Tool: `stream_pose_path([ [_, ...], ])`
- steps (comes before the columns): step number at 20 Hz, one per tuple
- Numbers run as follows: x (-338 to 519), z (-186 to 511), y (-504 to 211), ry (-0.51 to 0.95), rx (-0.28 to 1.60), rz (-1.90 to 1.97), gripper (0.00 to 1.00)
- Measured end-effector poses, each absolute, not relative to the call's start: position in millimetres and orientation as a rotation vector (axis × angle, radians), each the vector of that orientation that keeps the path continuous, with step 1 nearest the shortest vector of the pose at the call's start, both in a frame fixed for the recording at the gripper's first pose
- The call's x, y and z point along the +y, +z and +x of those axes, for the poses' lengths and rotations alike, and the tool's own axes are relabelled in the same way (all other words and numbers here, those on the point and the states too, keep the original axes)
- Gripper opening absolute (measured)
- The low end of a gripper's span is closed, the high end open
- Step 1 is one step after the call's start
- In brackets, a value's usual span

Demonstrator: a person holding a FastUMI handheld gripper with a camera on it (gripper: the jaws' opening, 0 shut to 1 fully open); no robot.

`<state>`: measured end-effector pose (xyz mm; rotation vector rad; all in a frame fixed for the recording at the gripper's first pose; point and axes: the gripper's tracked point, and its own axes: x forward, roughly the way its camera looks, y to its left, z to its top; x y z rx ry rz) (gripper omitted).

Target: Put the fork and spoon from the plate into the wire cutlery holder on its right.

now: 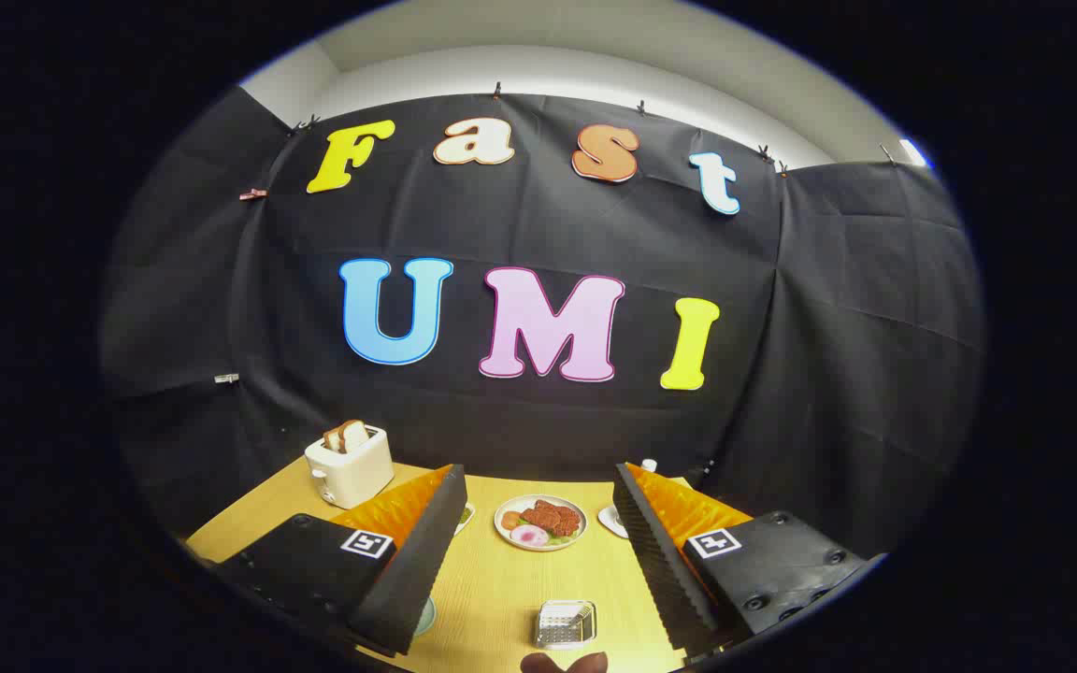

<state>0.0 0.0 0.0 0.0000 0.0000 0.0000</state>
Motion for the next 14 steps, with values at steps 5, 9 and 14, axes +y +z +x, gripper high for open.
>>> stream_pose_path([
  [5,-0.3,3.0,-0.8,-0.001,0.003,0.0,0.98],
  [9,0.2,6.0,-1.7,0.001,0.005,-0.002,0.98],
  [14,1.7,9.6,-3.9,0.002,0.01,-0.002,0.98],
])
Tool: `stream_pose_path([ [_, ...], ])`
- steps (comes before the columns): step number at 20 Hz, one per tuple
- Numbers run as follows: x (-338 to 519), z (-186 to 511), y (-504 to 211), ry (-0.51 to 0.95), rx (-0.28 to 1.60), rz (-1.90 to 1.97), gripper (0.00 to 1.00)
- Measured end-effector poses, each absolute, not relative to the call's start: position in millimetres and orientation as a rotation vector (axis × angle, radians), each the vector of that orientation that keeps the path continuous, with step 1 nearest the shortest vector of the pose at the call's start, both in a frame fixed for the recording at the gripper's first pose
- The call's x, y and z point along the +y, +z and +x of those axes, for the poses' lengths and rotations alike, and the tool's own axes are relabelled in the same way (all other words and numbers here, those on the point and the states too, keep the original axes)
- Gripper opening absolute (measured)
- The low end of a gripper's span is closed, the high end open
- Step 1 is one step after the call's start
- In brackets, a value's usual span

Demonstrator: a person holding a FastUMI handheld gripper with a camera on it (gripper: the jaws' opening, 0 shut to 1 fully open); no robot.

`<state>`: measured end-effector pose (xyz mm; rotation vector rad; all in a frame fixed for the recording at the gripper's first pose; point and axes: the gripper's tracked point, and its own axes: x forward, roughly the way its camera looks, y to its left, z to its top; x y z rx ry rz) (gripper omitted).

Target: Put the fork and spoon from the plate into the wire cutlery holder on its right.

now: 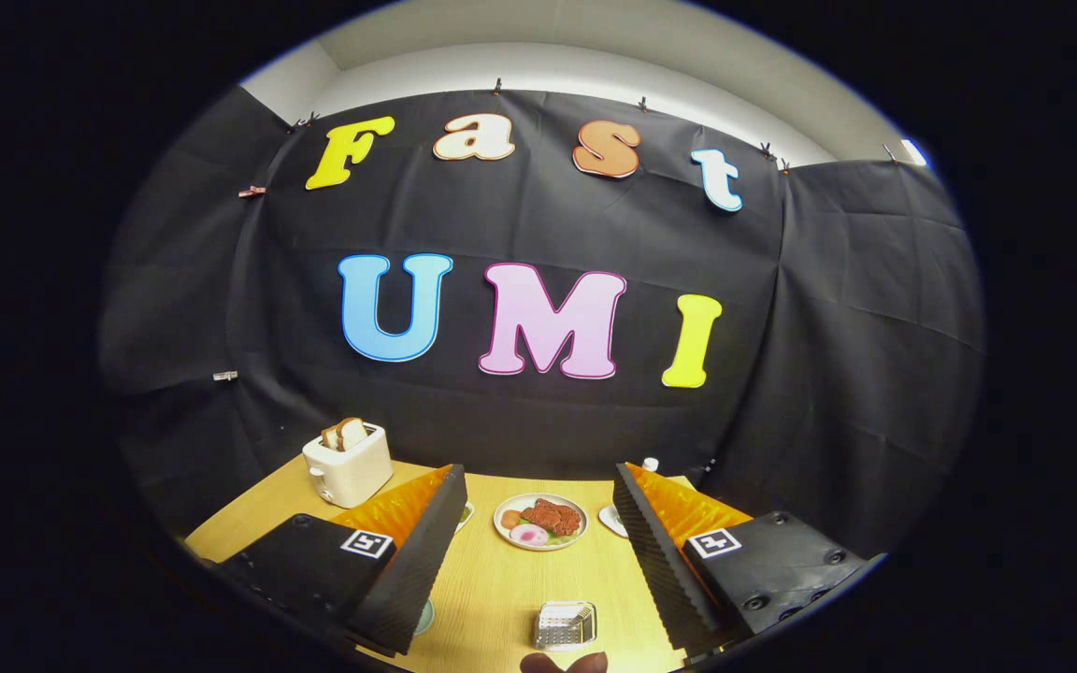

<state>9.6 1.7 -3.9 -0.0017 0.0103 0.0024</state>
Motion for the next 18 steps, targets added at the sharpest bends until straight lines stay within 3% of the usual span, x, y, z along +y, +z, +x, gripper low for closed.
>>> stream_pose_path([
  [10,58,10,-40,0.118,0.128,0.042,0.98],
  [18,148,-10,-160,0.237,0.411,0.014,0.97],
])
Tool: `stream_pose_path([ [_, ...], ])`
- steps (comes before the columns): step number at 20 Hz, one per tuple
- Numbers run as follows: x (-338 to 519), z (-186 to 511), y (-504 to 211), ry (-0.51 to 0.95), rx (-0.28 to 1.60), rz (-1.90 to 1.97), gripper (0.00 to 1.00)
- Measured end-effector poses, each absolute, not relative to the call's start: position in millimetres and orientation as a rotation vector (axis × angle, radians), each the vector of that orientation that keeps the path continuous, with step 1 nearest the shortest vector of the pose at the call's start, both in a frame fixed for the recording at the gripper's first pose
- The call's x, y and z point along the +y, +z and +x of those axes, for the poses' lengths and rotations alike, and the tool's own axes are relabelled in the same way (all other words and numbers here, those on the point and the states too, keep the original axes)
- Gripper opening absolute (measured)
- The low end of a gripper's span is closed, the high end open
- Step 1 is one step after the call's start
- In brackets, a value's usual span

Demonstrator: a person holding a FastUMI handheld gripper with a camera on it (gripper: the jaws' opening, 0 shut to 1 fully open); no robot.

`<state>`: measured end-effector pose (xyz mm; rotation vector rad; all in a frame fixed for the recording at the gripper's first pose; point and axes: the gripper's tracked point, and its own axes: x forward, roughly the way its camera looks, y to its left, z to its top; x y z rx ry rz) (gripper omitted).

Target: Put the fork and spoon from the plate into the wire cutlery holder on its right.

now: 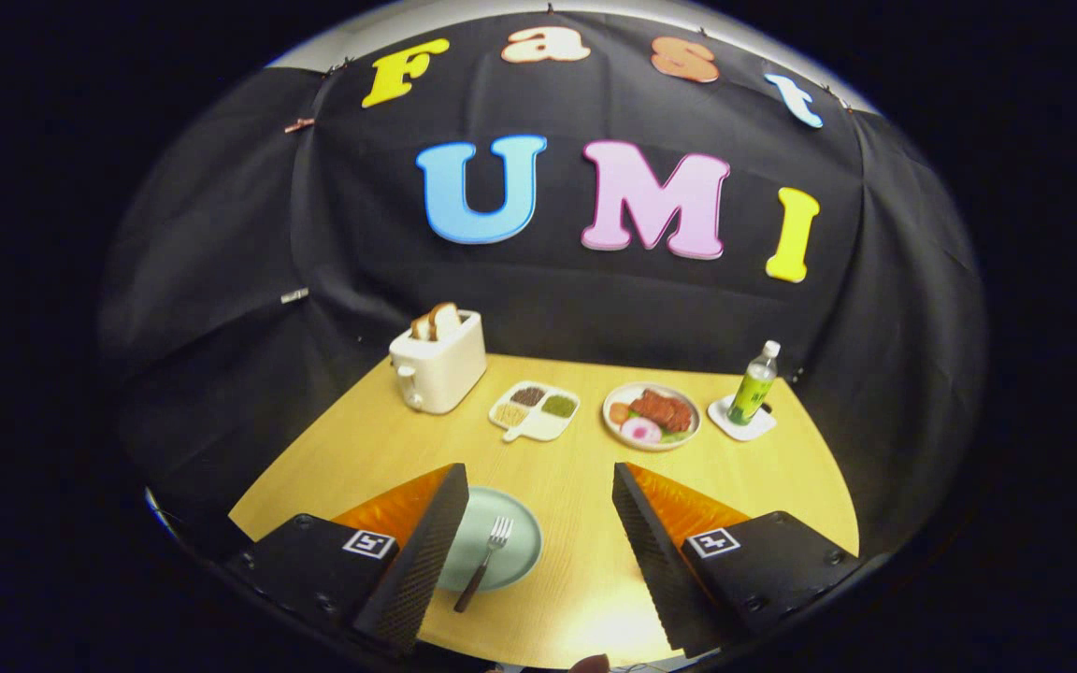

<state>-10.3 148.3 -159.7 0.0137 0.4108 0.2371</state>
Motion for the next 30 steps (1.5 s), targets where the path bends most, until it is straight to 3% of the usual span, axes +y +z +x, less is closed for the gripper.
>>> stream_pose_path([
  [3,173,-18,-213,0.256,0.534,-0.014,0.95],
  [6,189,-19,-259,0.256,0.646,-0.045,0.77],
  [13,212,-16,-350,0.25,0.89,-0.048,0.55],
  [18,220,-11,-386,0.213,1.012,-0.001,0.54],
  [20,221,-11,-400,0.19,1.062,0.016,0.43],
  [21,222,-9,-406,0.177,1.078,0.017,0.43],
  [25,225,-8,-423,0.146,1.147,-0.01,0.29],
  [26,225,-8,-422,0.14,1.157,-0.01,0.17],
  [30,222,-5,-418,0.142,1.158,0.01,0.09],
])
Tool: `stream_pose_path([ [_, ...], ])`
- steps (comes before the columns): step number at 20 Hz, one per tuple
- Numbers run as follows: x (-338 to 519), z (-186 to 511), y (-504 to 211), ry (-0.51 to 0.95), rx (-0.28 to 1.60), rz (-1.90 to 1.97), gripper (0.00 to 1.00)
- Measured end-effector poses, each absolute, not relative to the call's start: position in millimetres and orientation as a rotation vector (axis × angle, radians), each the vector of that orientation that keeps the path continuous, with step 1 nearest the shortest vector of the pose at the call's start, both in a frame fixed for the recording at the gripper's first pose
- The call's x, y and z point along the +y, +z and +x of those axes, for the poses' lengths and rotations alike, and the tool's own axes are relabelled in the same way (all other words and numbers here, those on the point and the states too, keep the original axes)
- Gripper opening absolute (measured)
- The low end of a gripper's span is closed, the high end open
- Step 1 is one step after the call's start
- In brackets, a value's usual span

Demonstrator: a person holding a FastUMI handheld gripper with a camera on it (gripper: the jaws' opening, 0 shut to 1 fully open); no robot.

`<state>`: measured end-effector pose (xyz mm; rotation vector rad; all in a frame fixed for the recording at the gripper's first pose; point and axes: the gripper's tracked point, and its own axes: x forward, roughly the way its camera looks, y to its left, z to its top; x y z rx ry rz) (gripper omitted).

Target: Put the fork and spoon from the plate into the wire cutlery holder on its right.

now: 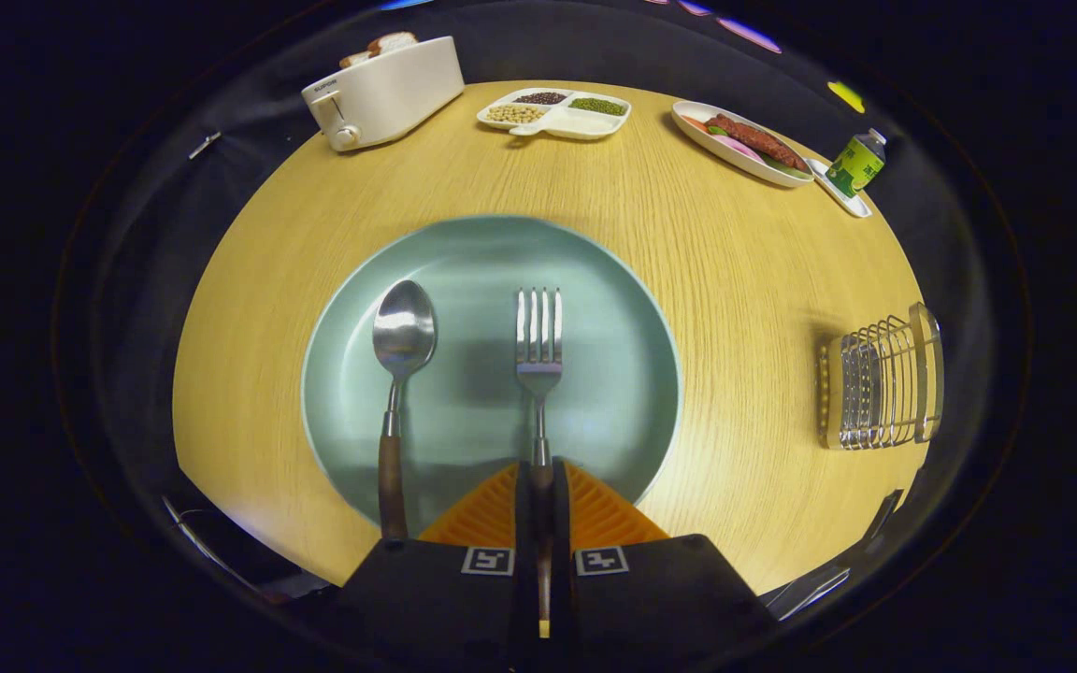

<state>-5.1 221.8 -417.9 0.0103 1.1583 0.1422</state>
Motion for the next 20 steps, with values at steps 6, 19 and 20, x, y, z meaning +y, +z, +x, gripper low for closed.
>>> stream_pose_path([
  [6,203,-8,-374,0.226,1.094,0.05,0.09],
  [19,-47,-39,-302,0.332,1.402,-0.217,0.09],
  [20,-56,-39,-305,0.328,1.442,-0.224,0.09],
])
